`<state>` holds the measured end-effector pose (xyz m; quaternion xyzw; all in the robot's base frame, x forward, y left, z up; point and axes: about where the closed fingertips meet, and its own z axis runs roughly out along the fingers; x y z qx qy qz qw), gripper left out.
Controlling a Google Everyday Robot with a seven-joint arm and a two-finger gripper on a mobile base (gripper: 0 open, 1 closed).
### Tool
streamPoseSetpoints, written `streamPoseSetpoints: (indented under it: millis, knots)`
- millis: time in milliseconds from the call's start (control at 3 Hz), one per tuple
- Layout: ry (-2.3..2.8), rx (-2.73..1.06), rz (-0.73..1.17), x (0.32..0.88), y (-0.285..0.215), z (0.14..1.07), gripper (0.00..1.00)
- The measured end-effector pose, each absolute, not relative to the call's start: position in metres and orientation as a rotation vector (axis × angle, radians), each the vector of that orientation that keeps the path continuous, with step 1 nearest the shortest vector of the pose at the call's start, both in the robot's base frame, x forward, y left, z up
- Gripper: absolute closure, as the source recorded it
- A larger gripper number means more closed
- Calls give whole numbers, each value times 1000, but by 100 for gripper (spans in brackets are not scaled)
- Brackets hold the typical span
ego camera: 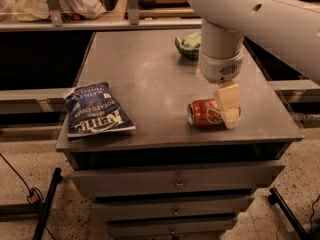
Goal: Knock coke can over
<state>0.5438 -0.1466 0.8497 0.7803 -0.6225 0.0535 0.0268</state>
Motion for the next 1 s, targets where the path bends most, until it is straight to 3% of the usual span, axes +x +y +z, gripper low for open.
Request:
streamPoseSetpoints:
  millis: [1000]
  knots:
    - [-1954, 2455, 69, 549, -138, 837, 0]
